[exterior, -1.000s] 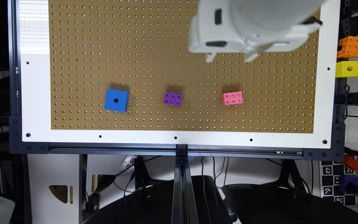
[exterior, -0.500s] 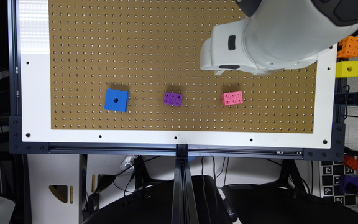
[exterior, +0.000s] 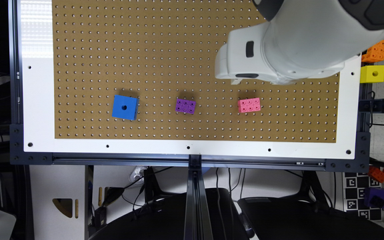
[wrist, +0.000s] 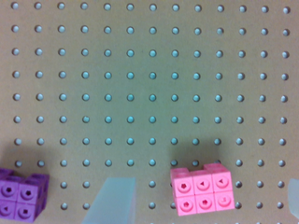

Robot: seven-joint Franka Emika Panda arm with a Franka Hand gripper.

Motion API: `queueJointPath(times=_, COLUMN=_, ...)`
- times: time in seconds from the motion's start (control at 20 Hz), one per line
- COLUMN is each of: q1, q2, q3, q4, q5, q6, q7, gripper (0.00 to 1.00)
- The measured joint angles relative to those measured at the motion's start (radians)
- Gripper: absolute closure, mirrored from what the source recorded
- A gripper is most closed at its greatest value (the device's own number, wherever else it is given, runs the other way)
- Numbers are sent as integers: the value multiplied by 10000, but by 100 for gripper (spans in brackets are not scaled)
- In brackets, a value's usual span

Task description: Pick up pink block.

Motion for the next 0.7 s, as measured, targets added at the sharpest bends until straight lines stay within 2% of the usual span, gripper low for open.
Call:
queueJointPath(times=0.3, q1=22, q2=493, q3=11, q4=518, q5=0, q6=-1, q7=1, gripper=0)
queueJointPath(times=0.5, q1=26, q2=573, q3=78, q4=571, q5=0, q6=-1, q7=31, gripper=0)
queueJointPath(times=0.7, q1=28, q2=935, q3=97, q4=599, q5=0, q6=117, q7=35, gripper=0)
